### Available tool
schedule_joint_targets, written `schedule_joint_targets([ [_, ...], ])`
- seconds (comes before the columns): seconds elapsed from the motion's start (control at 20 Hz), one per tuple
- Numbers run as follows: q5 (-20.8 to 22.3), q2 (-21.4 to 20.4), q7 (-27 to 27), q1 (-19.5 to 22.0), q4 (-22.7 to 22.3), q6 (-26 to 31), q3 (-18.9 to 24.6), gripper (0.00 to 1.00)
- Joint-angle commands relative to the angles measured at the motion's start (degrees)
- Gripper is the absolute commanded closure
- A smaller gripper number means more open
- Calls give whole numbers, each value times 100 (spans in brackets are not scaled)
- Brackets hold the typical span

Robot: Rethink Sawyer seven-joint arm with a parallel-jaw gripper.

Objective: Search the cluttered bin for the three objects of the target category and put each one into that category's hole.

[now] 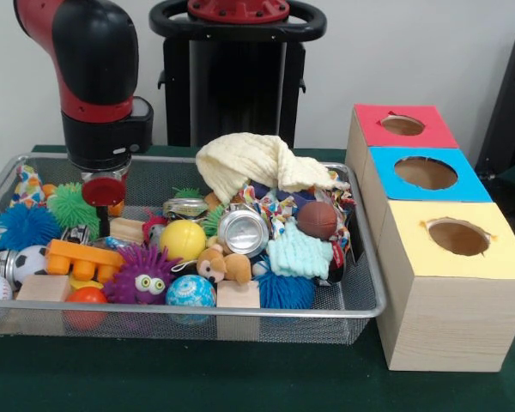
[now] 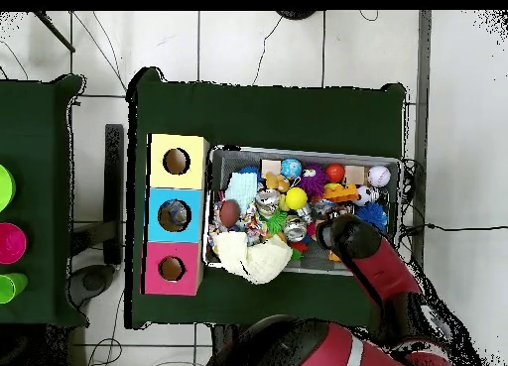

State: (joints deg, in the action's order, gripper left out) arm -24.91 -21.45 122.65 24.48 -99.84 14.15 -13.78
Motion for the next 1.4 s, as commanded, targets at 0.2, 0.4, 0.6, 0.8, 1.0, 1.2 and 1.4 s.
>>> schedule_joint_targets([
  [0.2,-191,-234,1013,-161,478,919,94,0],
  [0.4,-210,-222,1039,-191,550,981,78,0],
  [0.6,-220,-215,1060,-225,622,1073,21,0],
  [0.8,-252,-188,1099,-247,682,1091,17,0],
  [1.0,-276,-161,1137,-247,755,1109,21,0],
  [1.2,-301,-143,1184,-269,790,1097,32,0],
  [1.4,-324,-63,1205,-291,852,1031,54,0],
])
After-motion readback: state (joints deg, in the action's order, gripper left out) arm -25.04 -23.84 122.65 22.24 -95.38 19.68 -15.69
